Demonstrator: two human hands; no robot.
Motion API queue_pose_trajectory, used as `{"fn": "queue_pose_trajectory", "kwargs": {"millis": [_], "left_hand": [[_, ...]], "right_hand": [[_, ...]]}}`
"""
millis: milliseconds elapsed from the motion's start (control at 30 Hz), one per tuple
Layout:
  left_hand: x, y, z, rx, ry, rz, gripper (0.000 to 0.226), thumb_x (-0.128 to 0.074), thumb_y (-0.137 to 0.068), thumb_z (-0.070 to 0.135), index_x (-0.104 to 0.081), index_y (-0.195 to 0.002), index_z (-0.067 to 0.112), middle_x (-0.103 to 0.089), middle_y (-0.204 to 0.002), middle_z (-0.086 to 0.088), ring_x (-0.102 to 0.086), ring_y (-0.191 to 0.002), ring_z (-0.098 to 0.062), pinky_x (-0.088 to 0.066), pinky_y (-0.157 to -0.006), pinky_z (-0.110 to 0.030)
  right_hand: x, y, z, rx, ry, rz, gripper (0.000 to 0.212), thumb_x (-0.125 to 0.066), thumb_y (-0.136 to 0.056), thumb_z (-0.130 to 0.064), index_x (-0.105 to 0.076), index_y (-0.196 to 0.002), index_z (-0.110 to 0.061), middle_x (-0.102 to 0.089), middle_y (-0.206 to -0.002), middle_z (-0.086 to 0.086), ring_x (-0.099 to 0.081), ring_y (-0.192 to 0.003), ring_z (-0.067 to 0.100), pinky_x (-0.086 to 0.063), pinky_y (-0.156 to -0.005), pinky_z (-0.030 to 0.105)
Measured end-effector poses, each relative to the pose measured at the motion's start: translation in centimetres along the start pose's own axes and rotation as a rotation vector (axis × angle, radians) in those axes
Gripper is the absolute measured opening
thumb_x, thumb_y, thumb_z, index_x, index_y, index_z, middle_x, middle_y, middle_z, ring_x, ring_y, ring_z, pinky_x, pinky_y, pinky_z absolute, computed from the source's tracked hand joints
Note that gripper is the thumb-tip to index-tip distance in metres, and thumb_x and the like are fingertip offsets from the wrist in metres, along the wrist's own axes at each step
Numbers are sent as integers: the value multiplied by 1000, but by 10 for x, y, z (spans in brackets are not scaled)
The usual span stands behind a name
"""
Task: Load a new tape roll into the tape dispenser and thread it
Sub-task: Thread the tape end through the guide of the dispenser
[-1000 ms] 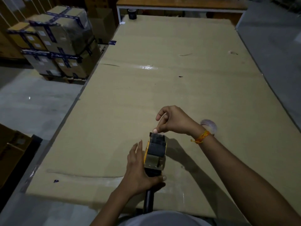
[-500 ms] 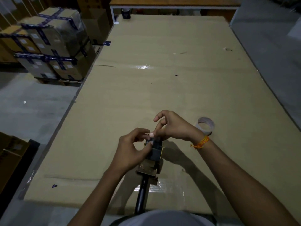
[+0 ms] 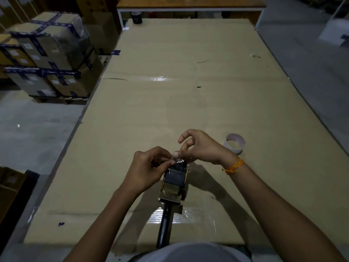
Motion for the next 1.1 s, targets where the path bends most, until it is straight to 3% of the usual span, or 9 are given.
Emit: {"fn": "queue_pose_trajectory", "kwargs": {"millis": [100,367,467,567,767,900,1000,1100], "left_hand": [[2,-2,2,-61,-22,6,13,-90,-87,16,-81,-95,10,-83,-83,5,-80,-78,-1,-67,-70,-31],[-1,0,13,-221,-87,-1,8,-88,-89,13,-85,-96,11,-83,-88,7,-77,-78,3,-61,-72,-13],[-2,1,10,-178,-38,-3,8,-86,-91,15,-86,-98,12,-83,-91,9,-78,-82,4,-63,-73,-17],[-4,-1,-2,-30,67,-10,11,-88,-88,19,-86,-97,12,-84,-90,10,-80,-83,-1,-65,-74,-23],[-8,-8,-13,133,159,-54,19,-93,-82,19,-85,-98,14,-85,-82,4,-83,-82,-7,-66,-75,-25],[-8,-14,-18,149,152,-94,20,-93,-82,18,-84,-99,18,-85,-83,5,-83,-82,-8,-67,-76,-31],[-8,-17,-19,132,147,-111,20,-92,-83,16,-85,-101,12,-85,-86,5,-83,-83,-9,-68,-79,-34],[-9,-19,-15,77,125,-129,14,-90,-86,15,-87,-99,11,-85,-88,4,-83,-84,-10,-68,-79,-35]], "right_hand": [[1,1,3,4,-21,17,47,-93,-82,-19,-58,-114,-13,-79,-85,12,-77,-80,31,-65,-85,61],[3,3,11,47,-97,46,38,-89,-84,-9,-62,-109,-14,-79,-90,19,-79,-92,42,-62,-89,62],[4,4,13,68,-118,51,38,-89,-84,-6,-63,-110,-12,-79,-93,24,-76,-86,37,-64,-83,53],[4,5,12,91,-129,55,36,-86,-85,-2,-60,-110,-10,-77,-89,18,-76,-80,32,-65,-74,41],[1,2,7,168,-82,50,36,-80,-91,-2,-48,-106,-13,-74,-93,15,-78,-76,29,-65,-75,50],[0,1,3,221,-56,63,38,-75,-95,1,-43,-107,-14,-68,-104,33,-78,-79,33,-65,-64,37],[-1,1,5,231,-68,51,39,-74,-96,-1,-40,-107,-16,-71,-99,22,-77,-85,49,-64,-64,38],[-1,0,7,223,-78,42,39,-74,-97,-3,-39,-109,-16,-72,-99,18,-77,-86,51,-64,-67,44]]}}
Point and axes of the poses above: each hand's wrist, its own y-axis away from the middle knuckle, its own x-axis out of the back of the hand, z = x × y, the point moved 9 cm from there along -y, towards the middle knuckle
